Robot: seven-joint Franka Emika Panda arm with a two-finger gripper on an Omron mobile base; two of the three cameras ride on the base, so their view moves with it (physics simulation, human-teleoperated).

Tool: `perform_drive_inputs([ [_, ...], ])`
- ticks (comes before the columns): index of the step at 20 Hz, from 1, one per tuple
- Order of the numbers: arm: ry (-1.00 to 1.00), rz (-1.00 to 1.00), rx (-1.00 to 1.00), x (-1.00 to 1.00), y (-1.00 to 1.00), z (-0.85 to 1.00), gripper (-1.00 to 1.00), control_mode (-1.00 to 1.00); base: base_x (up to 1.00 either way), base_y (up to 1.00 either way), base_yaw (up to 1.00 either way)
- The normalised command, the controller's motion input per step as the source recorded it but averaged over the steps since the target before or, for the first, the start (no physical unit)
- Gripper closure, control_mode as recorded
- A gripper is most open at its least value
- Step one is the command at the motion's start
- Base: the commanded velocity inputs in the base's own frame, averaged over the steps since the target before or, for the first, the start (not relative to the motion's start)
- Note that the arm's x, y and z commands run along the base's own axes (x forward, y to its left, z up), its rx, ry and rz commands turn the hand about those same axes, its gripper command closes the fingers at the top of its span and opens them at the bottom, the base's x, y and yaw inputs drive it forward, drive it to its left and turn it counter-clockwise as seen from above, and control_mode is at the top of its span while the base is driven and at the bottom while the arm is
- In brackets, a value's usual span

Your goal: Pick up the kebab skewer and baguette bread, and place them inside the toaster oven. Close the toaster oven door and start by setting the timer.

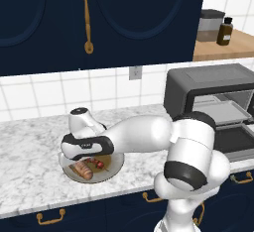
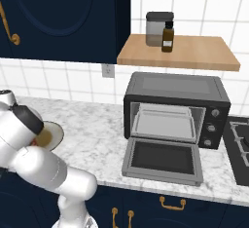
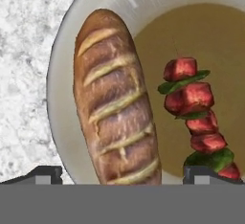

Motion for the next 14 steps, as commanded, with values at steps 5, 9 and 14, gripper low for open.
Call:
perform_drive_inputs([
  [5, 0.00, 0.00, 0.00, 0.05, 0.08, -0.24, -1.00, -1.00, 0.00, 0.00, 0.00],
  [9, 0.00, 0.00, 0.00, 0.12, 0.04, -0.02, -1.00, -1.00, 0.00, 0.00, 0.00],
  [14, 0.00, 0.00, 0.00, 0.16, 0.06, -0.16, -1.00, -1.00, 0.00, 0.00, 0.00],
])
